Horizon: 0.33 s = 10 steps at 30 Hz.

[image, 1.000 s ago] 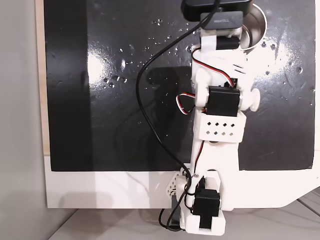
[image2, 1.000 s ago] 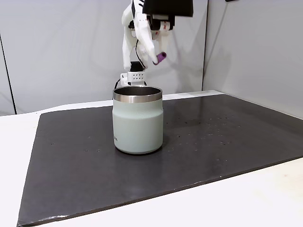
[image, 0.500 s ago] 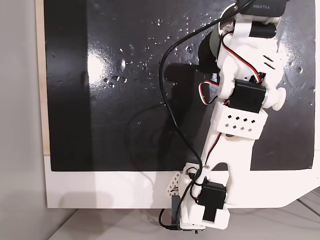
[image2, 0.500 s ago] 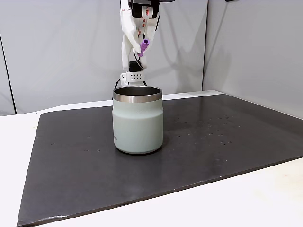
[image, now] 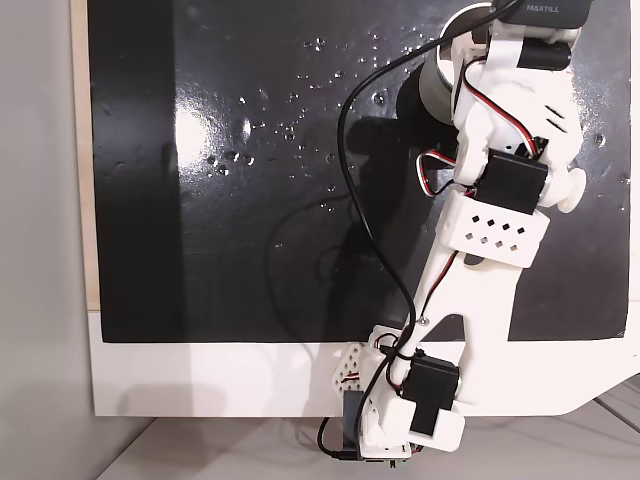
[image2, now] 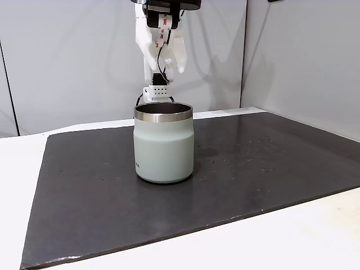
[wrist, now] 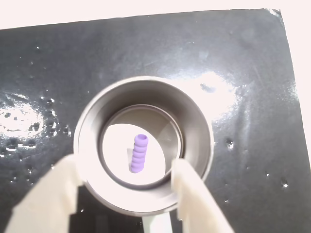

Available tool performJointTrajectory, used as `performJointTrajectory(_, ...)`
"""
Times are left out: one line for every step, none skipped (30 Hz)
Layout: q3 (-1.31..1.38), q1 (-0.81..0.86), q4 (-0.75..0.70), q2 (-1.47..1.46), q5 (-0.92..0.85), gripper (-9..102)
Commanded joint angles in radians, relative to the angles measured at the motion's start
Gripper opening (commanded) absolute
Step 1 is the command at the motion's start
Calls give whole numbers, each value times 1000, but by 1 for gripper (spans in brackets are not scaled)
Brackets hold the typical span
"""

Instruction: Grasp a pengrip and put it in the cup.

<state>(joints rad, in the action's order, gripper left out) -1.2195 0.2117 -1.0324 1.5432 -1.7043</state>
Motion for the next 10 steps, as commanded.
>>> performJointTrajectory(77,20,34,0,-8,26)
performJointTrajectory(78,23,34,-2,-11,26)
performJointTrajectory(78,25,35,-2,-14,26)
performJointTrajectory(78,26,35,-2,-15,26)
performJointTrajectory(78,28,35,-2,-18,26)
performJointTrajectory(78,28,35,-2,-20,26)
performJointTrajectory(80,29,35,-2,-21,26)
performJointTrajectory(80,29,35,0,-23,26)
performJointTrajectory(80,31,35,2,-26,26)
performJointTrajectory(81,31,35,5,-26,26)
